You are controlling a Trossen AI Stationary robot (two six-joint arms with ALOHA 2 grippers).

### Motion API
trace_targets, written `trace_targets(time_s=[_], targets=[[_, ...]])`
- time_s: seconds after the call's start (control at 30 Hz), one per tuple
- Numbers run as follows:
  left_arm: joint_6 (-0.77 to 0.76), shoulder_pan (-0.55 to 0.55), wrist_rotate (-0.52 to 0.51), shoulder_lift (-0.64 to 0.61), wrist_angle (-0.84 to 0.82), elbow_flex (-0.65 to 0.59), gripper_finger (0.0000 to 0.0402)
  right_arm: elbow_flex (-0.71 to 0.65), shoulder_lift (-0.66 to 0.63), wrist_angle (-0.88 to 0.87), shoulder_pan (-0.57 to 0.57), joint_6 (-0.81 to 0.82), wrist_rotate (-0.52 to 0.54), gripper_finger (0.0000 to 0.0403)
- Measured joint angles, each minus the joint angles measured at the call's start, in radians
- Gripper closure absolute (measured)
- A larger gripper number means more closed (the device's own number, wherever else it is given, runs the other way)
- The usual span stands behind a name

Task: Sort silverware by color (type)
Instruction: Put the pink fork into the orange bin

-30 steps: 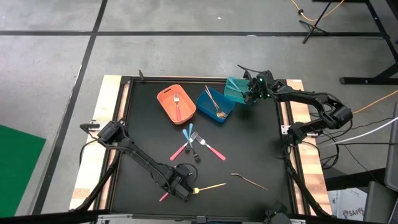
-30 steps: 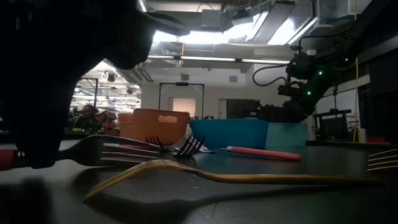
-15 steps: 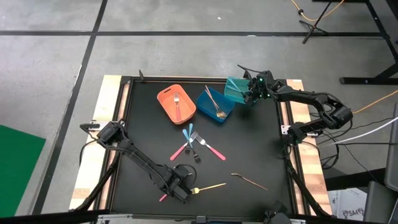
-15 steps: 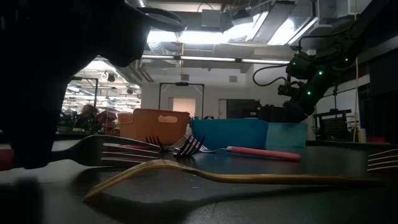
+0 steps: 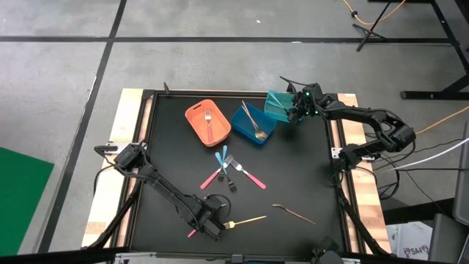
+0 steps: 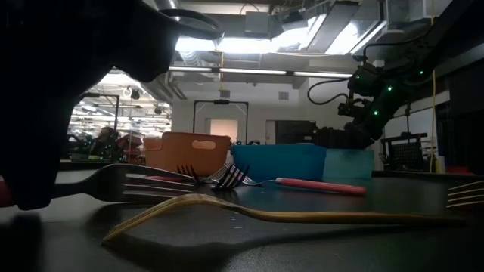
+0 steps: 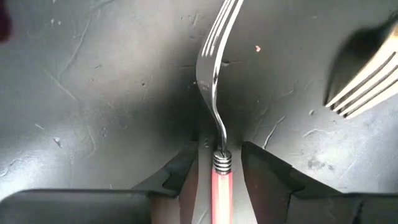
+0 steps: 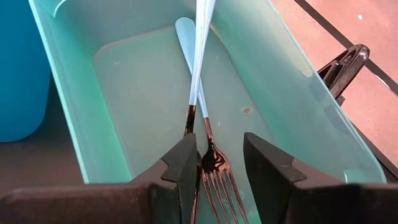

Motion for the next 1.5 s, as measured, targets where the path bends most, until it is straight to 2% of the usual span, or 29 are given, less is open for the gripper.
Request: trace_targets(time_s=[0.47, 1.1, 1.37, 1.5], targets=[[-0.001, 0.000, 0.001, -0.005, 0.042, -0.037, 0.0374, 0.000, 0.000, 0.000, 0.000, 0.000, 0.000, 0.0278], [0.003, 0.017, 0.005, -0.034, 0.001, -0.010, 0.0374, 0.000, 0.000, 0.000, 0.000, 0.000, 0.000, 0.0278], [0.135, 0.084, 0.001, -0.096, -0.065, 0.017, 0.0374, 0.000, 0.000, 0.001, 0.000, 0.000, 0.000, 0.0278], [0.168, 0.120, -0.044, -0.162, -0.143, 0.017, 0.0374, 0.000, 0.000, 0.000, 0.000, 0.000, 0.000, 0.0278]])
